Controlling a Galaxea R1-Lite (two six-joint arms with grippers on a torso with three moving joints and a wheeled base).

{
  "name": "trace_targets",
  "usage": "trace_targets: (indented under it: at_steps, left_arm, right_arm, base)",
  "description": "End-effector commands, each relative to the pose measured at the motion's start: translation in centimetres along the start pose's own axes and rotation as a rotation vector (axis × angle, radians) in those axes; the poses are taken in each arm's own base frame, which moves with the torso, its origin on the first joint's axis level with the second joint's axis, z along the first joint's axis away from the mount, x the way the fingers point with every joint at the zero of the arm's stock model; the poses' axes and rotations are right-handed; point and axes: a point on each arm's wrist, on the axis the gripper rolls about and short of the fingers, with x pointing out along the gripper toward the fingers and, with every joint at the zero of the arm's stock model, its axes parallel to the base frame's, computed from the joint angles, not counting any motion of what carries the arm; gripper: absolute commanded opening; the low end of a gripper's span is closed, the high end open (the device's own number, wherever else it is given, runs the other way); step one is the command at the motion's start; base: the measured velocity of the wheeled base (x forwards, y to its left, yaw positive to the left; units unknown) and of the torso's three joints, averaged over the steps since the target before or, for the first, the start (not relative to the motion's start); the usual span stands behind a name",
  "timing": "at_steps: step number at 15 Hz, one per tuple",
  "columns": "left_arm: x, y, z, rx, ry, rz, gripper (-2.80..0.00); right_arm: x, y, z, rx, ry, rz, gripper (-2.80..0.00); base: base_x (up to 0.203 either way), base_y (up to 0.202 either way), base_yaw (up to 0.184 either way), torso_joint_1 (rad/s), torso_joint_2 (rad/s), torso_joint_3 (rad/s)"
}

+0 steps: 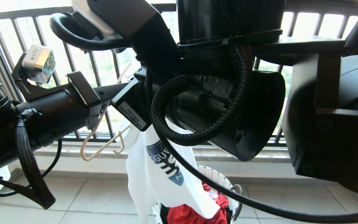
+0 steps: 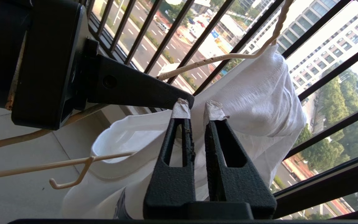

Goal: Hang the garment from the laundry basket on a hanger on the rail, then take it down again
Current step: Hang the clothes on the clothes rack

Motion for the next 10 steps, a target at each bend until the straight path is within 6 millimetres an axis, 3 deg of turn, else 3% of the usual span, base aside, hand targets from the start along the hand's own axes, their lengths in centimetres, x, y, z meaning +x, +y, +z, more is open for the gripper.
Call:
trace_targets:
  at_steps: [1, 7, 10]
  left_arm:
    - [-0.7, -0.6, 0.5, 0.005, -0.026, -0.020, -2.80]
    - [-2.1, -1.4, 1.7, 0.028, -0.079, -0.040, -2.80]
    - [-2.4, -1.5, 1.8, 0.039, -0.099, -0.063, -2.80]
  right_arm:
    - [0.0, 0.0, 0.0, -0.003, 0.002, -0.001, 0.00]
    - [-1.0, -1.2, 0.2, 0.008, 0.007, -0.040, 0.00]
    - [-2.1, -2.2, -1.7, -0.012, 0.080, -0.077, 0.00]
  base:
    - [0.000, 0.000, 0.000, 0.000, 0.00, 0.000]
    - [0.000, 0.000, 0.000, 0.000, 0.00, 0.000]
    - [0.000, 0.000, 0.000, 0.000, 0.00, 0.000]
